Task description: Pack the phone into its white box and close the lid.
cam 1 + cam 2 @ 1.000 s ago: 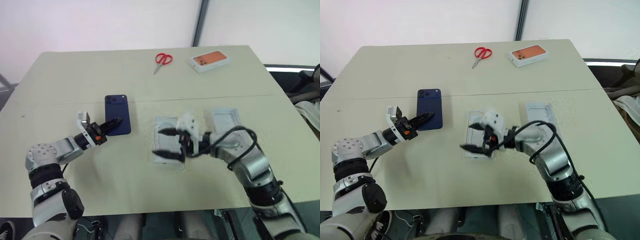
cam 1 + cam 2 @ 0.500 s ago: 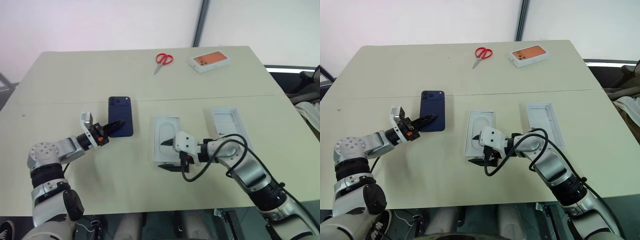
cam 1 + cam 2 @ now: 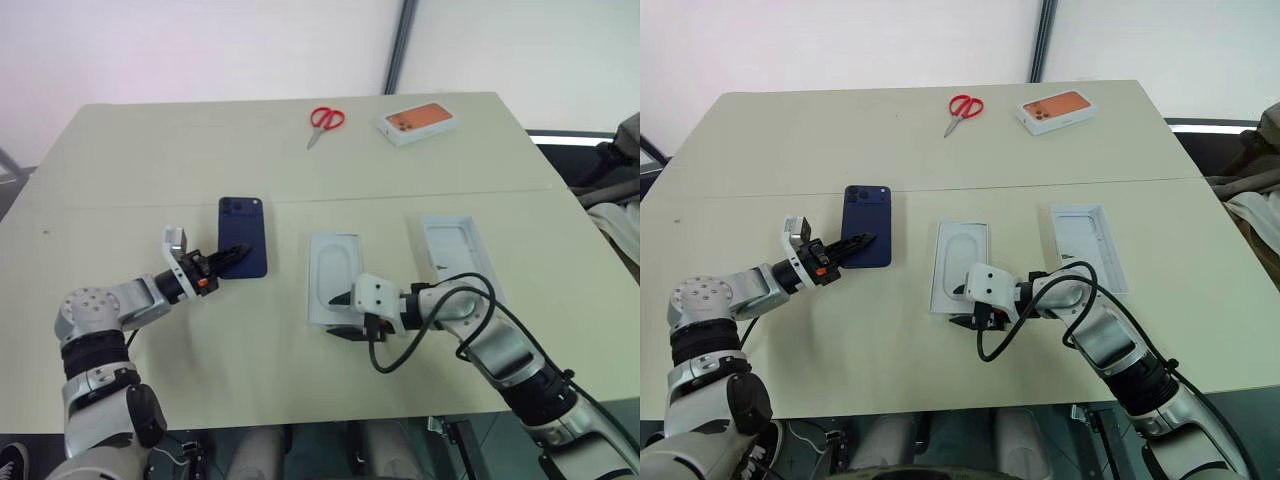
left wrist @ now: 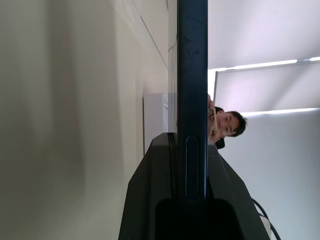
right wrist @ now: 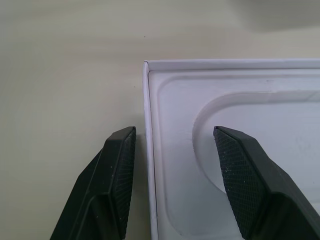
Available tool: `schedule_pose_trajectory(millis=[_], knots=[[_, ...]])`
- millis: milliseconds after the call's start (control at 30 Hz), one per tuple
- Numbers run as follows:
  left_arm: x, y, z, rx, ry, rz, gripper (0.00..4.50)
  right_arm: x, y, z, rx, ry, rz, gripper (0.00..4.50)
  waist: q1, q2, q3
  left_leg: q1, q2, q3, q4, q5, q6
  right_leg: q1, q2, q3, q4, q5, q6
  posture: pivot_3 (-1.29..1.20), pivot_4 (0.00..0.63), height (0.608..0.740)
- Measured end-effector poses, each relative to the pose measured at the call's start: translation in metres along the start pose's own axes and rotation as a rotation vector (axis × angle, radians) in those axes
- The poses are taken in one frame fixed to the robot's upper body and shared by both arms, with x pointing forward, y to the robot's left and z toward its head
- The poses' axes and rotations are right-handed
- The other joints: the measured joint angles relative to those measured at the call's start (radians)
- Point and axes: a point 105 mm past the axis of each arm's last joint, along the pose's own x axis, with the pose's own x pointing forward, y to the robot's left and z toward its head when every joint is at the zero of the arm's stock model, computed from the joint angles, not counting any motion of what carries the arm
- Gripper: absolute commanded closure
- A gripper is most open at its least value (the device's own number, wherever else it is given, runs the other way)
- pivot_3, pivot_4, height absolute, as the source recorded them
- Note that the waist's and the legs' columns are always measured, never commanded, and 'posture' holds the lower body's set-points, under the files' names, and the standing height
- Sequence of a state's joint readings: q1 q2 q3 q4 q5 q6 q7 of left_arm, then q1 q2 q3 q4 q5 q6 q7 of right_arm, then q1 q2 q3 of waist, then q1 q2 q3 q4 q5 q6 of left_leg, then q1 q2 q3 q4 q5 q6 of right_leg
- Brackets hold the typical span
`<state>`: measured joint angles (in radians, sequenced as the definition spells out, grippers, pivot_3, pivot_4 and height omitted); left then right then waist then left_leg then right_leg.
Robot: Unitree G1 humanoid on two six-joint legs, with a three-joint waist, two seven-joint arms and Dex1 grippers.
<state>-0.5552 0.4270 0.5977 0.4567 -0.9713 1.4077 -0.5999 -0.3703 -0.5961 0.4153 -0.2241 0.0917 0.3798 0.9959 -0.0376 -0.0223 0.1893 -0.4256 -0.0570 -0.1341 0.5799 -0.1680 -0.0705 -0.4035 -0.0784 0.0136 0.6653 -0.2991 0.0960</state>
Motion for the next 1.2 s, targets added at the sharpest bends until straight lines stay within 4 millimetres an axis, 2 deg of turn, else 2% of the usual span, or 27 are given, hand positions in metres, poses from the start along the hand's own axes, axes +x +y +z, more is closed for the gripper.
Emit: schedule_pose_trajectory(millis=[67,133,500,600,1067,1200], knots=[[0.000,0.001,-0.001,-0.001,0.002,0.002,4.50,0.000,0.000,0.000,-0.001,0.001,0.002,1.91,0.000,0.000,0.000,0.000,0.000,0.000,0.000,0.000,0.000,0.000,0.000,0.000,0.000,0.000,0.000,0.00,0.150,0.740],[0.000,0.001,0.000,0.000,0.001,0.002,4.50,0.000,0.000,0.000,0.000,0.001,0.004,2.45,0.000,0.000,0.000,0.000,0.000,0.000,0.000,0.000,0.000,0.000,0.000,0.000,0.000,0.000,0.000,0.00,0.150,0.740],[0.001,0.001,-0.002,0.001,0.010,0.006,4.50,0.002,-0.002,-0.001,-0.010,0.003,-0.012,2.45,0.000,0.000,0.000,0.000,0.000,0.000,0.002,0.000,0.000,0.001,0.000,0.000,0.001,0.000,0.000,0.00,0.150,0.740],[0.001,0.001,-0.002,0.001,0.012,0.007,4.50,0.002,-0.001,0.000,-0.016,0.001,-0.013,3.23,0.000,0.000,0.000,0.000,0.000,0.000,0.002,0.000,0.000,0.001,0.000,0.000,0.001,0.001,0.000,0.00,0.150,0.740],[0.001,0.003,-0.003,-0.002,0.011,0.010,4.50,0.006,-0.005,0.001,-0.040,0.001,-0.033,3.23,-0.004,-0.001,0.000,0.002,0.001,-0.001,0.010,0.000,0.000,0.007,0.001,-0.001,0.001,0.003,-0.001,0.00,0.150,0.740],[0.003,-0.001,-0.001,0.005,0.012,0.006,4.50,0.017,-0.006,0.008,-0.051,-0.024,-0.020,3.23,-0.006,-0.001,0.000,0.002,0.002,-0.002,0.011,0.000,0.000,0.007,0.003,-0.001,0.001,0.005,-0.001,0.00,0.150,0.740]])
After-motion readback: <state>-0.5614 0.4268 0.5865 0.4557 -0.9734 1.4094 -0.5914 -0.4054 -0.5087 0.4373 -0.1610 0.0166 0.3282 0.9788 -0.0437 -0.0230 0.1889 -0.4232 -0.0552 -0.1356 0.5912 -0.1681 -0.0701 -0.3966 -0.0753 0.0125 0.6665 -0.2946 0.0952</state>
